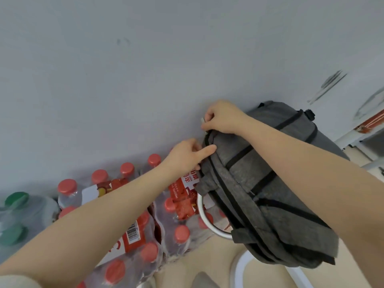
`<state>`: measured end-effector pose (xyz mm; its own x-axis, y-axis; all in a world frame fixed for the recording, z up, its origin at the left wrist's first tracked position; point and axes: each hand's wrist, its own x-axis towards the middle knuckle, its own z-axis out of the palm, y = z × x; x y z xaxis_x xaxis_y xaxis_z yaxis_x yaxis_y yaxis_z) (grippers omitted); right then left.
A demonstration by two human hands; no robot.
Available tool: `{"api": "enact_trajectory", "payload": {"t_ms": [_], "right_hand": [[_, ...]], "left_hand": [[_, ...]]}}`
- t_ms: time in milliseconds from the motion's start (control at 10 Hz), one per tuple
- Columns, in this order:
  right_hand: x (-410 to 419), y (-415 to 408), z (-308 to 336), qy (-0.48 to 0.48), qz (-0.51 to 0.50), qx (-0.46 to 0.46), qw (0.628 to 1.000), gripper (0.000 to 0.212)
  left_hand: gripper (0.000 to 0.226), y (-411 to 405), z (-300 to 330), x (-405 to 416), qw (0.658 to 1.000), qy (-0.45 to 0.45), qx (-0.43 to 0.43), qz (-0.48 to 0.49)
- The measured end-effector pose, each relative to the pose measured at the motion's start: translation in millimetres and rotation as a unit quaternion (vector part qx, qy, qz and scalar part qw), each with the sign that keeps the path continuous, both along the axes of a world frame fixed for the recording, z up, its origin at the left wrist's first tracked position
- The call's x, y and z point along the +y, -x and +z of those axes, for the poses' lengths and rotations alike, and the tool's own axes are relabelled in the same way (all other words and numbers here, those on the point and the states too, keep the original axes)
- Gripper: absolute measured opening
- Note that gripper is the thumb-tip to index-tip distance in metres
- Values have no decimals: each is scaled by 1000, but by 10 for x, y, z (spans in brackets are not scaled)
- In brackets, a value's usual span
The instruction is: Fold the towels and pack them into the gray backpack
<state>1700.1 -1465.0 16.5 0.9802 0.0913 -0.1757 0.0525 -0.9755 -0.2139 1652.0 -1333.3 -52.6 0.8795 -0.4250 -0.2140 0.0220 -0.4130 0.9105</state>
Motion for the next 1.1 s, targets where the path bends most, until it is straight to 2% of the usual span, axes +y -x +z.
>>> {"api": "enact_trajectory", "payload": {"t_ms": [100, 200, 300, 500, 600, 700, 800, 900, 1000, 1100], "right_hand": [[-113, -103, -39, 15, -33, 4, 999, 29], [-187, -117, -51, 32, -53, -5, 998, 24], [-229, -149, -74, 89, -79, -59, 991, 11], [-456, -221, -174, 120, -173, -119, 970, 18], [-468, -203, -170, 130, -203, -118, 963, 20], [-398, -167, -64, 127, -184, -115, 968, 20], [-382, 59, 99, 102, -137, -82, 982, 31], [-354, 432, 166, 95, -87, -92, 987, 34], [-311, 805, 195, 95, -65, -116, 987, 27], [-305, 1138, 210, 53, -47, -170, 983, 28]], "left_hand": [[22, -71, -58, 7, 1000, 21, 5, 13], [23, -126, -55, 22, 1000, 20, 15, -10], [23, -162, -6, -12, 999, -26, -13, -36], [23, -193, 19, -15, 999, -33, -20, -32], [25, -244, 47, -16, 998, -37, -40, -24], [24, -302, 53, -10, 998, -36, -42, -1], [23, -335, 61, -7, 998, -39, -53, 15], [27, -317, 67, -36, 997, -19, -52, 45], [27, -180, 11, 12, 997, -11, -29, 69], [15, 53, -2, 156, 992, -13, -77, 95]]}}
